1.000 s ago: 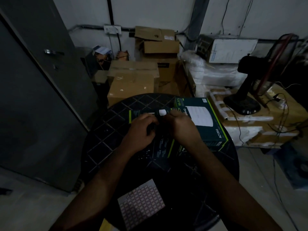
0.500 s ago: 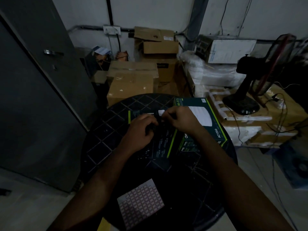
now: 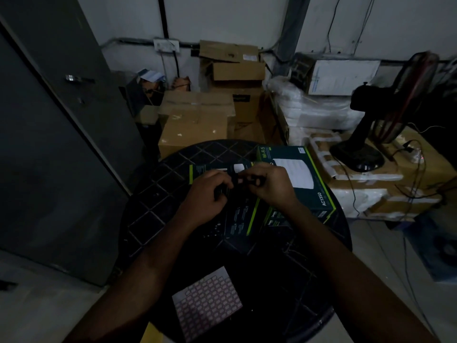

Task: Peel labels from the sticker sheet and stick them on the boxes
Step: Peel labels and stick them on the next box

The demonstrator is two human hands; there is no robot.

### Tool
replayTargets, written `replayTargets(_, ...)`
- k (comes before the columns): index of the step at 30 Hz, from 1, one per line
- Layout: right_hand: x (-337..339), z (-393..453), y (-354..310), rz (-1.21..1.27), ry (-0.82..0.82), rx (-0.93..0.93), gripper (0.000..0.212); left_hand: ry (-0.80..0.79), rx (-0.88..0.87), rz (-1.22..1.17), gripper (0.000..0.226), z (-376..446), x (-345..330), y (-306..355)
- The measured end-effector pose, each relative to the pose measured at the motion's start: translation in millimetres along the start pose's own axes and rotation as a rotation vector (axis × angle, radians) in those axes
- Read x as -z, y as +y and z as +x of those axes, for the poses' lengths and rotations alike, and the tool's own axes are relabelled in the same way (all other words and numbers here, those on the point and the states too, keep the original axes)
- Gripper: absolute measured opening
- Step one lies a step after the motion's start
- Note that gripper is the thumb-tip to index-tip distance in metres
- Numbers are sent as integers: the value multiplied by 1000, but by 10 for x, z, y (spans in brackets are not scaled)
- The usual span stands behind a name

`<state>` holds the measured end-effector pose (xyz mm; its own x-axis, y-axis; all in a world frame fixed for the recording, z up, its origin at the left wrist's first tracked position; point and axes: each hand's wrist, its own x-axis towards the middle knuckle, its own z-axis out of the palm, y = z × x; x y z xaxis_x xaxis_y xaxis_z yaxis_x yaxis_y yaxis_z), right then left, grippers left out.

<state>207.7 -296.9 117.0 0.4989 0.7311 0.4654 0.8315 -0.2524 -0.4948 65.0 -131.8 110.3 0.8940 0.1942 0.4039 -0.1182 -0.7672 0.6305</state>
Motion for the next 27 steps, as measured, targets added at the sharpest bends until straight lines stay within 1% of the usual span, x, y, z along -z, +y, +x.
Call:
replayTargets(2, 72, 43, 30, 148, -4, -79, 38, -1, 3, -12, 31, 0, -6, -2)
replayTargets(3, 82, 58, 34, 160, -16, -72, 38, 0, 6, -13, 31, 1, -5, -3)
replayTargets(7, -25, 58, -22, -42, -23, 44, 16, 12, 4, -10, 30, 5, -16, -7)
replayTargets(9, -73, 65, -31, -140, -3, 65, 12, 14, 9, -3, 30, 13, -21, 0)
replayTargets(12, -84, 74, -25, -239, 9, 96, 13, 12, 25, 13, 29, 58, -22, -13)
replayTargets(14, -60, 52, 34, -199, 31, 98, 14, 36, 23, 31, 26, 80, -33, -29)
replayTargets(17, -52, -5, 132, -99, 97, 34, 17, 95, 25, 73, 19, 132, -46, -18)
replayTargets(20, -111, -25, 136, -128, 108, 9, 11, 116, 3, 125, 15, 181, -73, 33)
replayTargets(23, -172, -39, 85, -163, 131, -59, 4, 142, -5, 212, 14, 211, -105, 19)
replayTargets(27, -128, -30, 79, -160, 110, -32, 7, 131, -84, 286, 17, 197, -94, -40)
